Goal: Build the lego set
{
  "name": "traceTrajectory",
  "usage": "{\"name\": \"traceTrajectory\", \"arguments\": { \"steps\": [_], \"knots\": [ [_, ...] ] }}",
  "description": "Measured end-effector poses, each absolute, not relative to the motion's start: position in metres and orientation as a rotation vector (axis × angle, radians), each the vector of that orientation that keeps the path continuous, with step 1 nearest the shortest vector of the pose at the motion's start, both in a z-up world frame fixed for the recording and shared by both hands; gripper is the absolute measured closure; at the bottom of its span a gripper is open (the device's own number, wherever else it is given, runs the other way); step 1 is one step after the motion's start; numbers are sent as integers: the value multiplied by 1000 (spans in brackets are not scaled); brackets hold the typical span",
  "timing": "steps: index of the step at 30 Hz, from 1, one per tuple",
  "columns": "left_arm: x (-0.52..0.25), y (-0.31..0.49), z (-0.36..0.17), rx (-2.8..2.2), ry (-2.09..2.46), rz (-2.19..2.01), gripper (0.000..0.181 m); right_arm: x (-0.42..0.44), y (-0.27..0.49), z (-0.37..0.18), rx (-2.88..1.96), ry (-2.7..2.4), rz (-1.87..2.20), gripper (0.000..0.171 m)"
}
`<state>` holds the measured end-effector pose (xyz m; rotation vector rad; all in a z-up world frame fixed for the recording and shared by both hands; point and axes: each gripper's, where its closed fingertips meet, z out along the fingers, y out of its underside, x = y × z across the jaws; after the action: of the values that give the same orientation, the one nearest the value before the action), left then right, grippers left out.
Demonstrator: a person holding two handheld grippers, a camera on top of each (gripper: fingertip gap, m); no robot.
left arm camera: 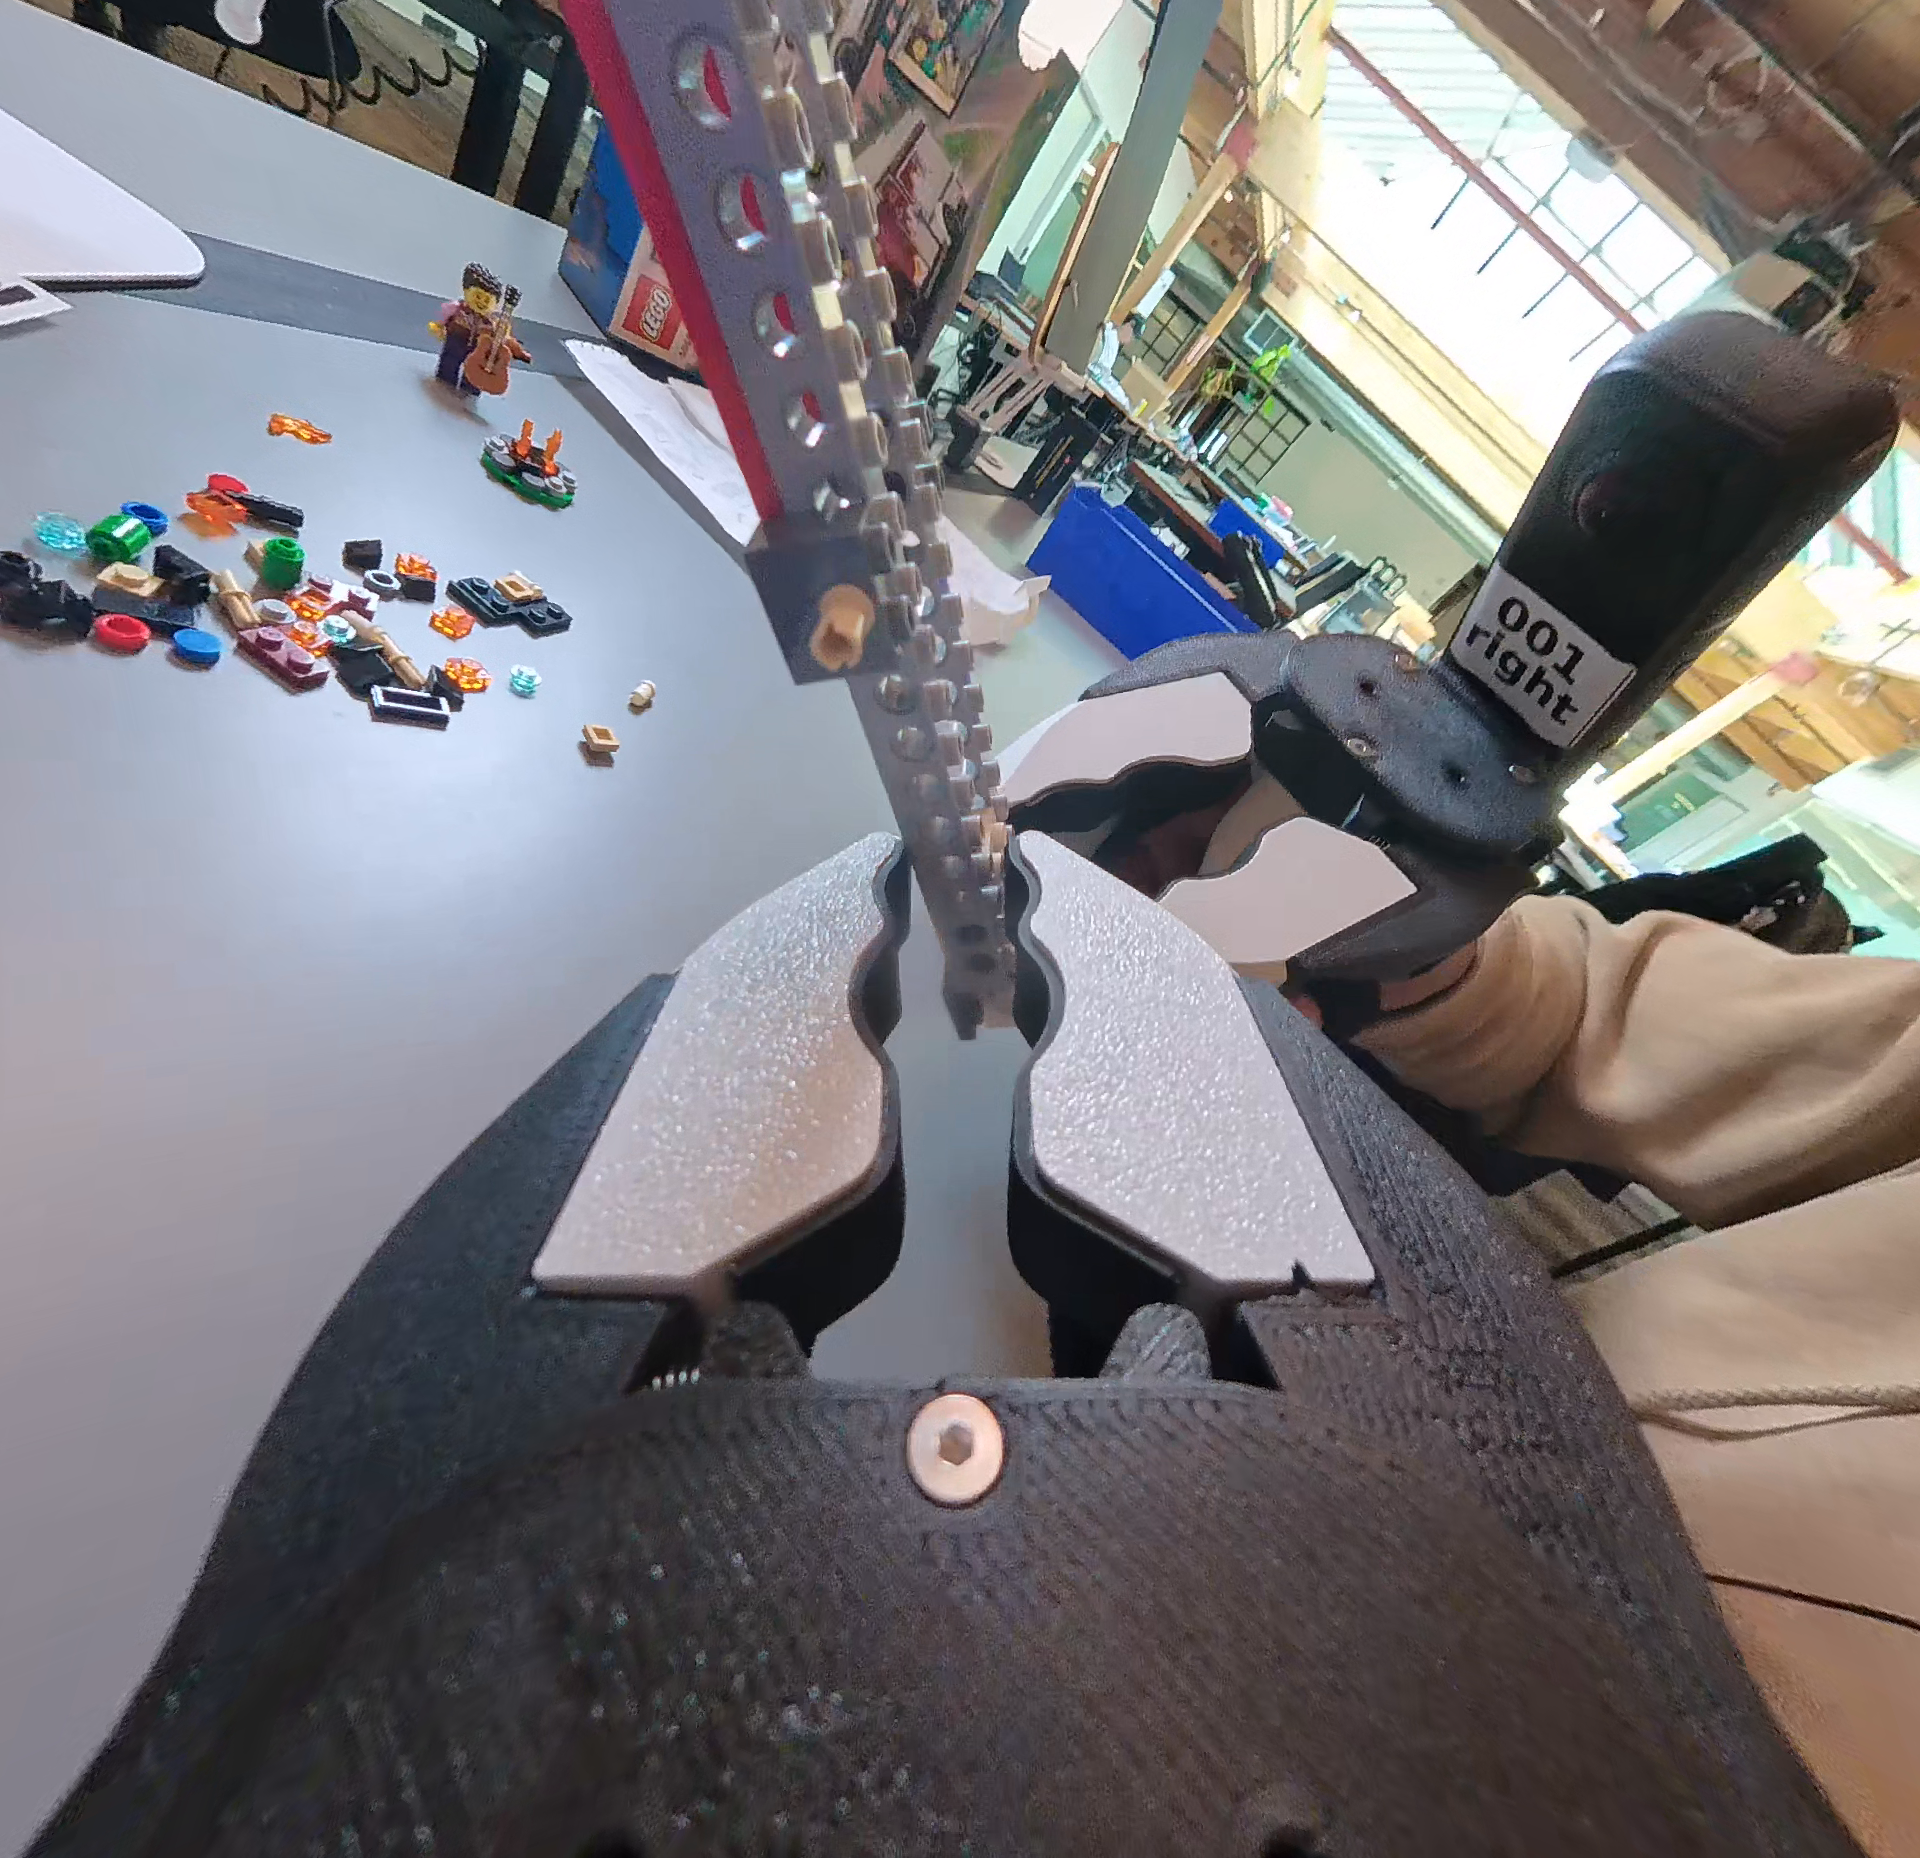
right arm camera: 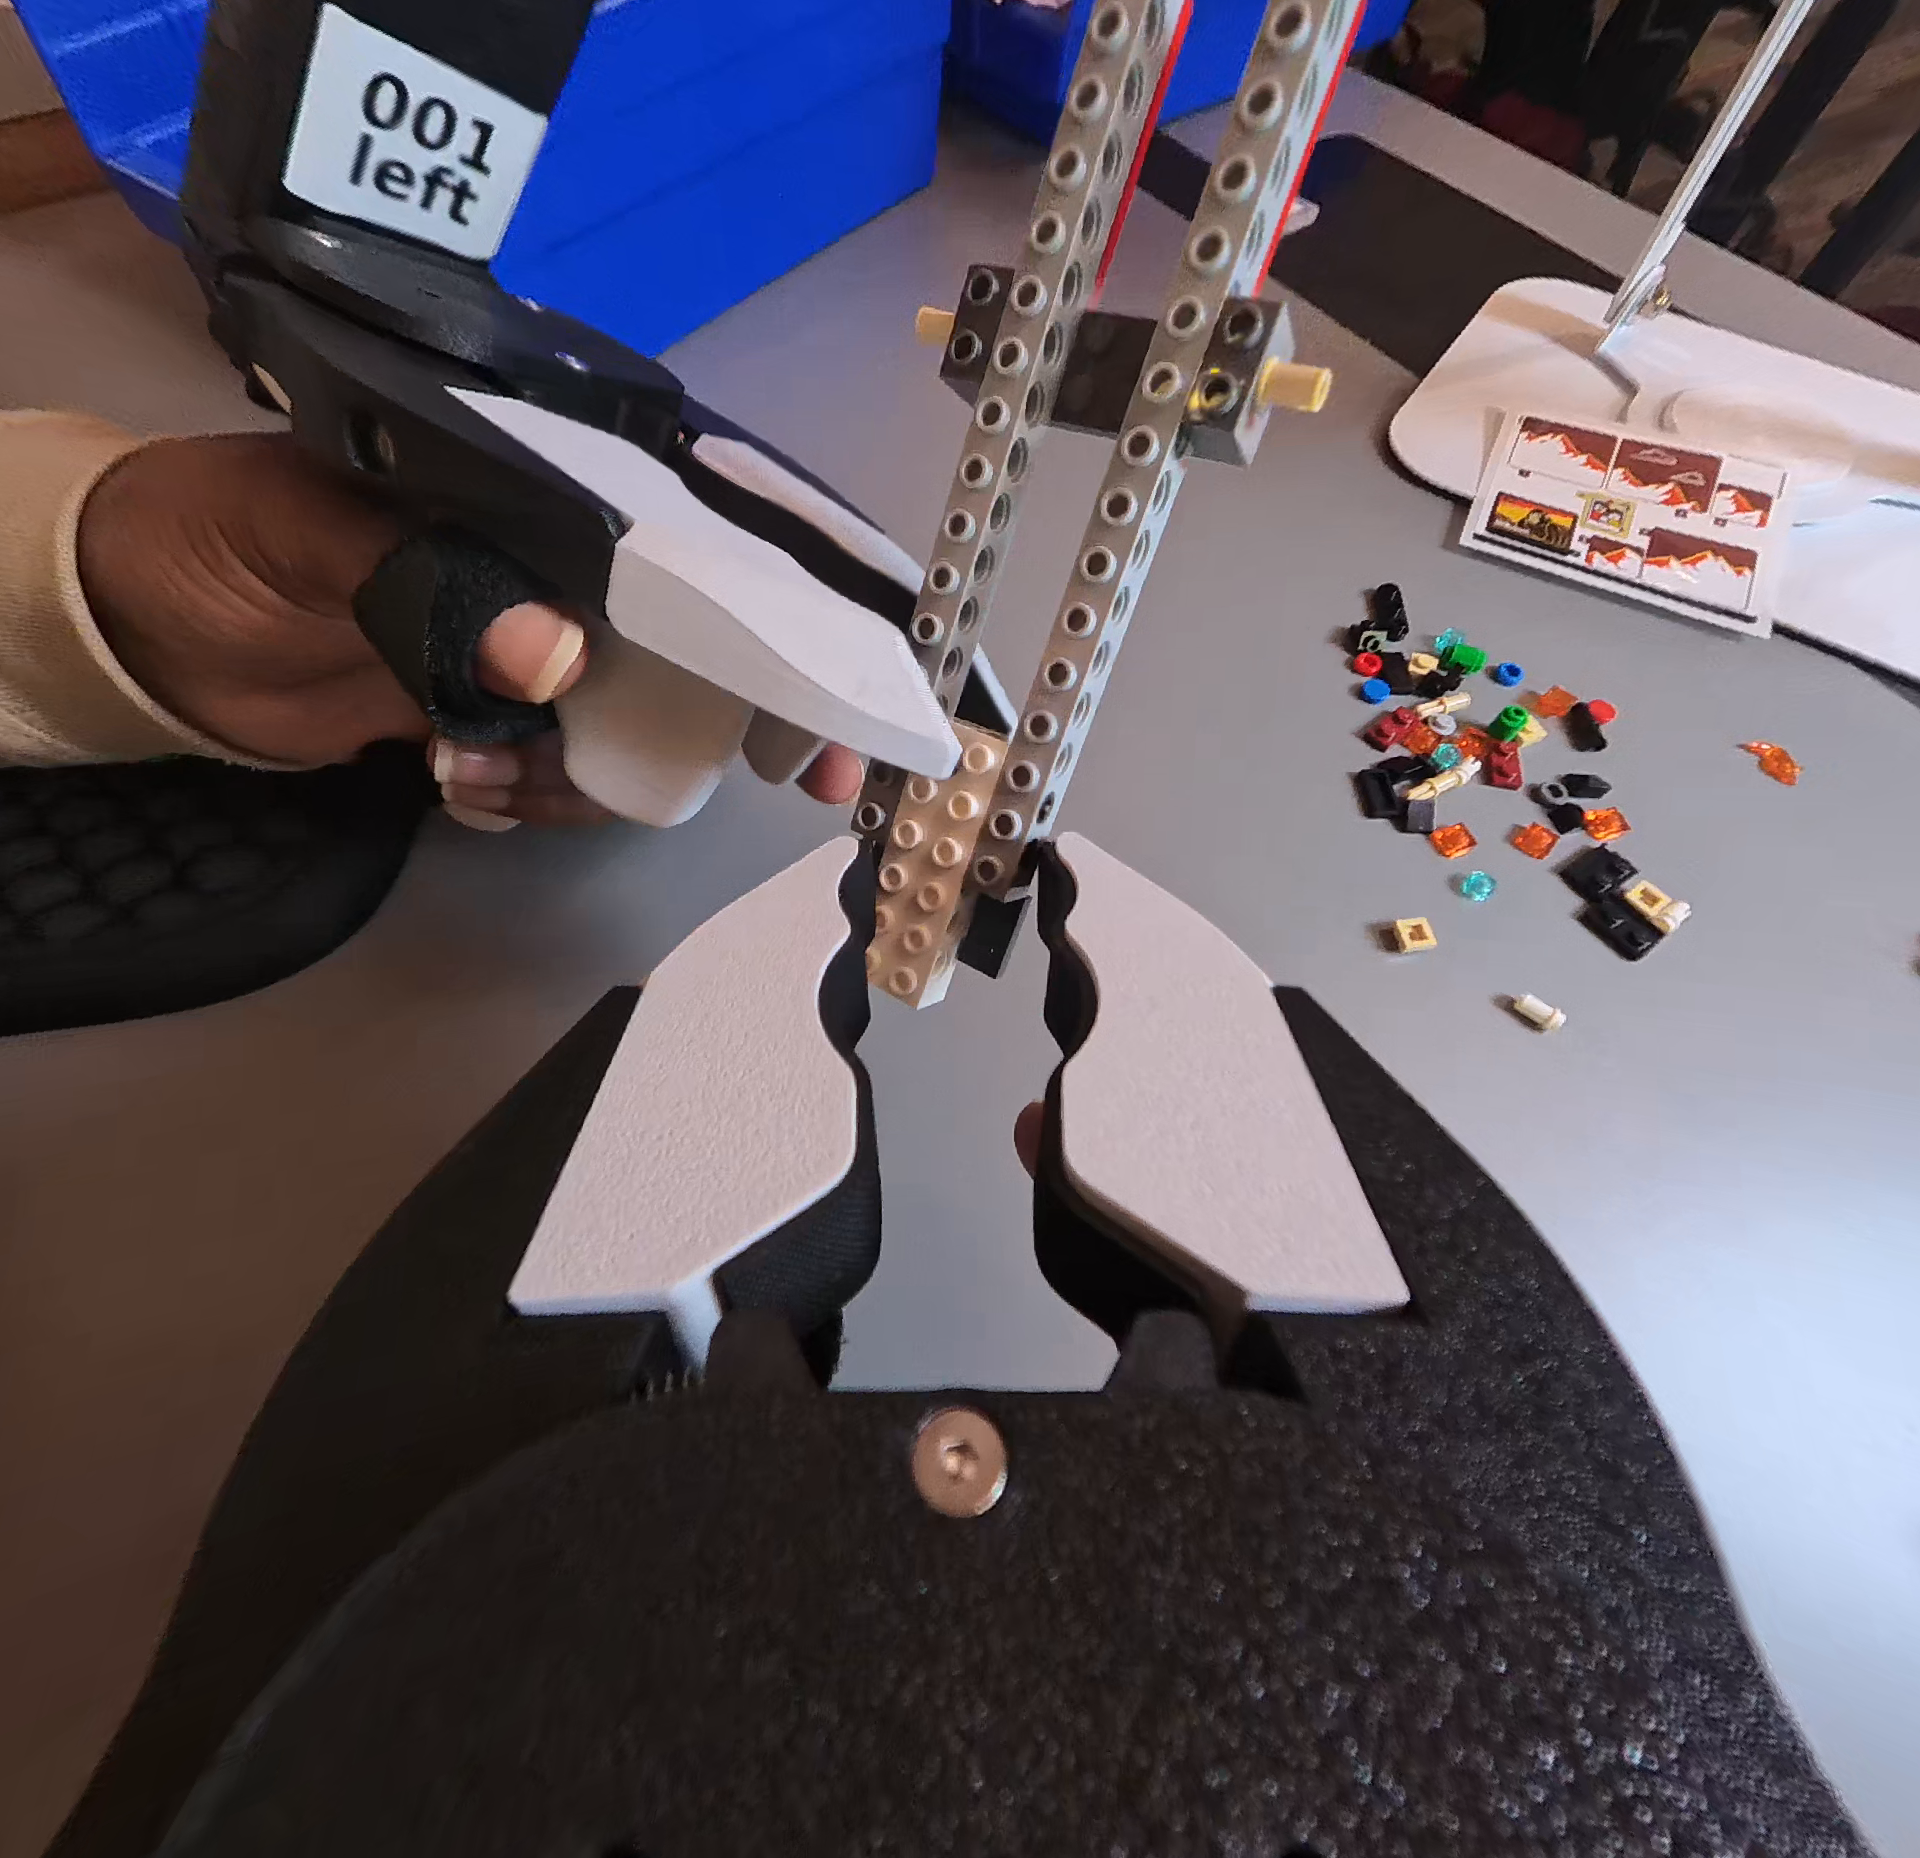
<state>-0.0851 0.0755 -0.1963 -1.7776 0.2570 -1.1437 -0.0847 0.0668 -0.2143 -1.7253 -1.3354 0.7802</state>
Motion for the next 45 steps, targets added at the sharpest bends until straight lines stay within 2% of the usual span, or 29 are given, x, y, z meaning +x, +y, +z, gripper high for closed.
{"name": "traceTrajectory", "arguments": {
  "steps": [24,29,45],
  "knots": [
    [-87,76,-210,-1848,334,-1104,165,-77,56,-227,-1754,-1501,791,137],
    [-92,79,-215,-1867,312,-1130,165,-77,54,-225,-1749,-1508,826,142],
    [-92,79,-218,-1885,288,-1191,165,-69,67,-218,-1723,-1484,793,142]
  ]
}}
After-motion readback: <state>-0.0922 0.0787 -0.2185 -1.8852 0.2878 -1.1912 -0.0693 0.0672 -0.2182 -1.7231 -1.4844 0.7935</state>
